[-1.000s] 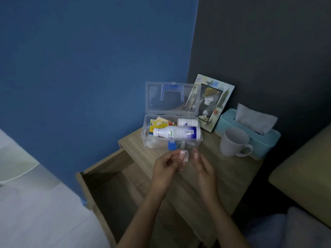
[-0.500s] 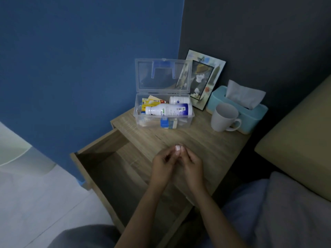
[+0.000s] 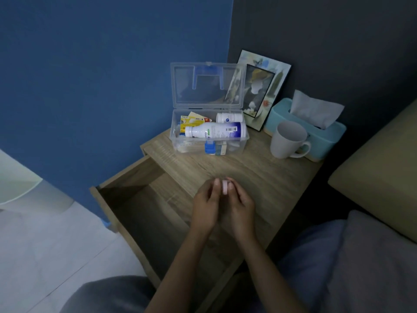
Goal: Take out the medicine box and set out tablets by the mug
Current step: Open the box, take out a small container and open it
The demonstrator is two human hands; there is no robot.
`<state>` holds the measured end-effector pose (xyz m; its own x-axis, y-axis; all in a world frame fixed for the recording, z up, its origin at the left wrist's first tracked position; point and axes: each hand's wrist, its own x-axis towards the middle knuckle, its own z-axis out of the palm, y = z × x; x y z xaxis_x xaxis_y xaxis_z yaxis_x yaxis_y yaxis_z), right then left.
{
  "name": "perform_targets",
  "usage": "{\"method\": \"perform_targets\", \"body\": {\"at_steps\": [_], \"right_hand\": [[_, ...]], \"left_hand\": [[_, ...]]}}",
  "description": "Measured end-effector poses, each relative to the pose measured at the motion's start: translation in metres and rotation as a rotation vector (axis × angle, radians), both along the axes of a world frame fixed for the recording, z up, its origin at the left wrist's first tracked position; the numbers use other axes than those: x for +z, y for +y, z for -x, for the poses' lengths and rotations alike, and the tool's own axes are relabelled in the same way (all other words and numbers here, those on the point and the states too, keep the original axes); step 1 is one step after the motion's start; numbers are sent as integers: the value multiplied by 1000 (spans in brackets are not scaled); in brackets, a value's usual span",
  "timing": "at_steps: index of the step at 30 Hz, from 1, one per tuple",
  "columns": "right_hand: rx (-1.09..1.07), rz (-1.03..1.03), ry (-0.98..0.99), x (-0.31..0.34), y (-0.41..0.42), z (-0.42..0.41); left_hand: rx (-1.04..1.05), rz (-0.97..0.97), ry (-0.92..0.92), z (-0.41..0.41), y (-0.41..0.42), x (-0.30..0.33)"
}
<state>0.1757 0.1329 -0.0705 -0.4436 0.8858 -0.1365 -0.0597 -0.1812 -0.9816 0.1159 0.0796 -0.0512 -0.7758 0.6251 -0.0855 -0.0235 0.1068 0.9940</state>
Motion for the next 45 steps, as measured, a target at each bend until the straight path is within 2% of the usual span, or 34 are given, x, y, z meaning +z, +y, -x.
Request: {"method": "perform_targets", "body": {"at_steps": [3,8,11,13,18,21,25,32,36,40,45], "right_hand": [[-24,71,50,0,0,1],[3,59,35,0,-4,-1],[-24,54,37,1,-3,1],[-28,51,48,3,-2,1],[-11,65,69,5,-4,1],[9,71,83,5,-3,0],[-6,71,91,6,-2,0],[-6,78,55,0,3,-3],[12,78,93,-2,5,-4],[4,87,80,-5,4,-2],[17,83,70,-8,5,-1]], "left_hand": [[-14,-60,14,0,1,1],[42,72,27,-1,3,-5],[0,-71,-35,-1,0,-2],[-29,-100,-10,1,0,-1],[-1,3,9,3,2,-8],[-7,-28,-6,2,3,-8],[-48,-41,125,4,3,-9],[8,68,63,3,9,-9],[-85,-4,-4,4,7,-8],[-124,-24,59,9,5,-8],[-51,21,25,7,7,-11]]}}
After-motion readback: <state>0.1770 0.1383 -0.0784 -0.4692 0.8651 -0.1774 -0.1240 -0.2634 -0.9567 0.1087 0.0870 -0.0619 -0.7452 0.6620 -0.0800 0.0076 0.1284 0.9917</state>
